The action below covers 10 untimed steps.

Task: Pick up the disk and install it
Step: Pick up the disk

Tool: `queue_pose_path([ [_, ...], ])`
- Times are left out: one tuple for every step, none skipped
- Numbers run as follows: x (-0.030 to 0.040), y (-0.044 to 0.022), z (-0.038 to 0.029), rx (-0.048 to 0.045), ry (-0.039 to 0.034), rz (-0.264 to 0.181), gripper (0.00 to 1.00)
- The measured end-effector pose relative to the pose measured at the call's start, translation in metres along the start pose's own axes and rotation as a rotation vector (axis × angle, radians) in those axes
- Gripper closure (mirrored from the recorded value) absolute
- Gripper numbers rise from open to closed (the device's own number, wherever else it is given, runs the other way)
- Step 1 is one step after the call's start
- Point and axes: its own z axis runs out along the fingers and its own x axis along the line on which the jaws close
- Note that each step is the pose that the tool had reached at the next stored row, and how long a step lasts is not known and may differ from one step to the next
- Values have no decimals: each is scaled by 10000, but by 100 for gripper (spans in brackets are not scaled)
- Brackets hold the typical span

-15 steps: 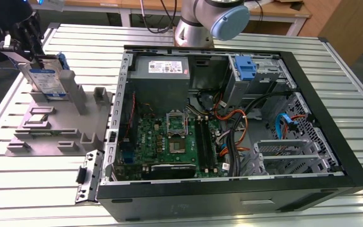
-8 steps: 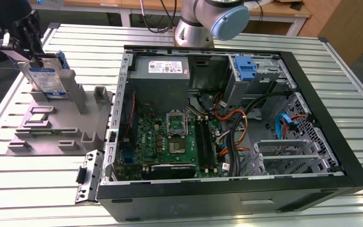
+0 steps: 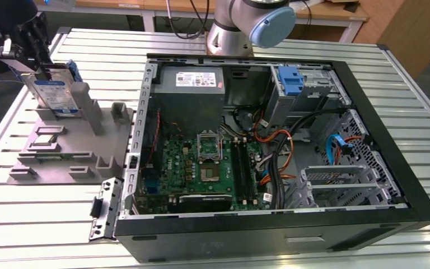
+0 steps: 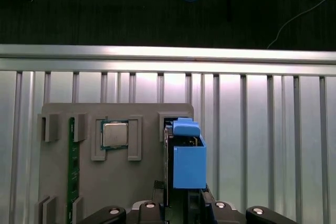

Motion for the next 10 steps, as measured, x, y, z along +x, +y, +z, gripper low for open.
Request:
queue_pose_path([
  [0,0,0,0,2,0,65],
  [0,0,0,0,3,0,65],
  [0,0,0,0,5,0,65],
  [0,0,0,0,6,0,65],
  [0,0,0,-1,10,2,65],
  [2,0,1,0,27,16,65],
  [5,0,4,2,41,48,65],
  [8,0,6,3,53,82,65],
  [9,0,6,3,66,109,65],
  [10,-1,7,3,71,120,65],
])
